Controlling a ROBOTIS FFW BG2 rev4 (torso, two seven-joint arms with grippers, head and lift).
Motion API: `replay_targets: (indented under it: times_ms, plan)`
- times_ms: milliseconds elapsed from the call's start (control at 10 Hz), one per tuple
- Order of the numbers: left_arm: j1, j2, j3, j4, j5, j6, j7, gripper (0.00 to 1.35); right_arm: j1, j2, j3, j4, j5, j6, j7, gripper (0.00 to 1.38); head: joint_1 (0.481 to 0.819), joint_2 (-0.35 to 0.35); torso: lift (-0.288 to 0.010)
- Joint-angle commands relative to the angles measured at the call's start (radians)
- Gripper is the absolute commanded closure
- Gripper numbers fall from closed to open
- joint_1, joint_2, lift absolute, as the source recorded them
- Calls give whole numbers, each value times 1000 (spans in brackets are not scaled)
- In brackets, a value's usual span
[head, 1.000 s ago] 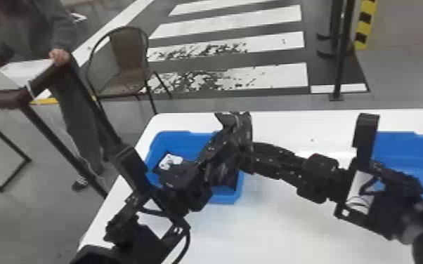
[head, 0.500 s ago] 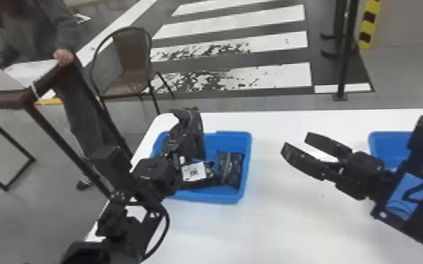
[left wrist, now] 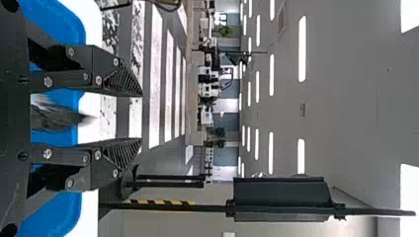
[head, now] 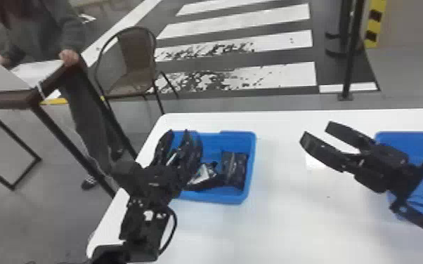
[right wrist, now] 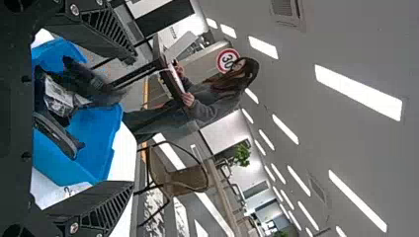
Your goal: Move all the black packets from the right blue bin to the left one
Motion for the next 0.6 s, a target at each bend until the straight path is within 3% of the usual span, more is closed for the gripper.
replay_targets:
  times_ms: [0, 200, 500]
  plan:
    - [12, 1, -19, -2, 38, -22, -39, 102, 36, 7, -62, -14, 13, -23, -1, 107, 695, 341, -140]
    - [83, -5, -90, -110, 112, -76, -21, 225, 122, 30, -191, -93, 105, -35, -50, 105, 695, 271, -140]
    - [228, 19, -184, -297, 60, -118, 110, 226, 301, 78, -323, -260, 199, -107, -148, 96, 695, 143, -140]
